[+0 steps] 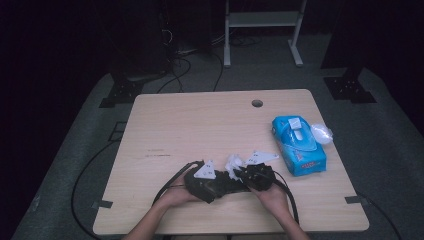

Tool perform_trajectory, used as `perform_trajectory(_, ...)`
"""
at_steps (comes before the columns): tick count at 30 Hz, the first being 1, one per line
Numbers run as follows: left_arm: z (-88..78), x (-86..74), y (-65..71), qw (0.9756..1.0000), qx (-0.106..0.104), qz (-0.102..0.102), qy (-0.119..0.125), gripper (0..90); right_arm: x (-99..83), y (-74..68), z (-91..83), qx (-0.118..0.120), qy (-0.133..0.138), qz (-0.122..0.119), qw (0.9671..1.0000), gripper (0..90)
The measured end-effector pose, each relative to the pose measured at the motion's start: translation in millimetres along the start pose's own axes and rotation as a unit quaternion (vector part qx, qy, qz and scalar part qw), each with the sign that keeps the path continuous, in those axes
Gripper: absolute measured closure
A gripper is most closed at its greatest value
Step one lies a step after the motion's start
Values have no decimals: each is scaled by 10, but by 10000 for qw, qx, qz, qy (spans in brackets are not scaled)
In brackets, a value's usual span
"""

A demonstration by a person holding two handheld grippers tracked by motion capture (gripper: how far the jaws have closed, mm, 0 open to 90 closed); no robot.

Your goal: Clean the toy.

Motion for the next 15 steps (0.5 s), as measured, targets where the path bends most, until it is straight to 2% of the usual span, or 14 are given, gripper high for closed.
perform_trajectory(4, -7, -32, -22, 10000, -25, -28, -49, 239, -37, 103, -29, -113, -40, 48, 9999, 821)
perform_trajectory(7, 1, -33, -29, 10000, 17, -15, -69, 240, -76, 227, -98, -311, -65, 176, 9993, 820)
perform_trajectory(8, 7, -25, -28, 9999, 26, 0, -100, 240, -79, 241, -106, -253, -59, 246, 9994, 820)
perform_trajectory(10, 21, -9, -17, 9999, 30, 33, -103, 239, -67, 186, -86, -137, -42, 235, 9996, 821)
perform_trajectory(12, 28, -10, -15, 9999, 11, 10, -107, 240, -44, 70, -27, -18, -19, 75, 10000, 820)
perform_trajectory(14, 12, -27, -20, 10000, 3, -27, -94, 240, -15, -9, 13, -22, 4, -98, 9999, 820)
perform_trajectory(15, 1, -35, -25, 9999, 16, -16, -104, 240, -10, -8, 17, -18, 3, -112, 9999, 820)
Point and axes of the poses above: each handheld gripper's, and its own axes: z roughly forward along the jaws, x roughly out of its top, y roughly to its right, the point moved 1 cm from there along z, roughly forward along the jaws, and after that the axes turned 11 degrees about -x, right-handed, at the moved point
